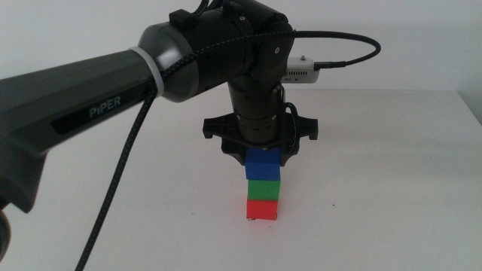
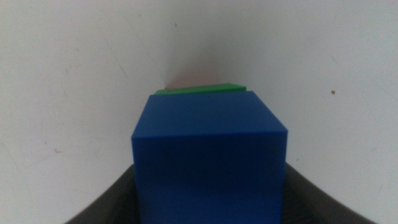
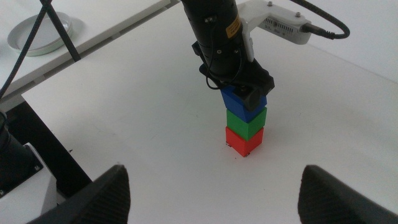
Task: Stack red cubes first, then green, then blue cubes in a specific spot.
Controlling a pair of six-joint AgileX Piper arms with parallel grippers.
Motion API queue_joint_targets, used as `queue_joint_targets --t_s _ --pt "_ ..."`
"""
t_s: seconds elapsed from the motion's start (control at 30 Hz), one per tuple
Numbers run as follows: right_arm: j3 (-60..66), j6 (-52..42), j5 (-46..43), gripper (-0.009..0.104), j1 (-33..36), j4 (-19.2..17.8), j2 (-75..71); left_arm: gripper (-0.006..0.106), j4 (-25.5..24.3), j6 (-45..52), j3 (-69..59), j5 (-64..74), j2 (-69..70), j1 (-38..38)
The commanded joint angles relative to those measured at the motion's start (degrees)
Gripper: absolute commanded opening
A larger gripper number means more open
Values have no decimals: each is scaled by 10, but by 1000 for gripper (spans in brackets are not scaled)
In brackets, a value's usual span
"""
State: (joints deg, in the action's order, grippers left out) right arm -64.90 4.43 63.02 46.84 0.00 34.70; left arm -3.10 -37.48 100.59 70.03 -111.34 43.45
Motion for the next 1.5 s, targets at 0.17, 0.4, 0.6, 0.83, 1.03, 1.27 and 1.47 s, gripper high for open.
queue_joint_targets --t_s 0.17,0.4,0.6,0.83,1.03,1.27,1.47 --pt "1 -4 -3 82 0 -4 0 56 -2 13 1 -10 3 0" --pt "1 -4 -3 82 0 -4 0 69 -5 13 1 -11 3 0" --pt "1 -4 -3 82 0 -4 0 76 -5 21 1 -16 3 0" --pt "1 -4 -3 82 0 -4 0 85 -11 13 1 -17 3 0" --pt "1 -4 -3 82 0 -4 0 92 -13 17 1 -15 17 0" --pt "1 -4 -3 82 0 -4 0 92 -37 23 1 -5 62 0" --pt "1 -4 -3 82 0 -4 0 92 -64 87 1 -1 146 0"
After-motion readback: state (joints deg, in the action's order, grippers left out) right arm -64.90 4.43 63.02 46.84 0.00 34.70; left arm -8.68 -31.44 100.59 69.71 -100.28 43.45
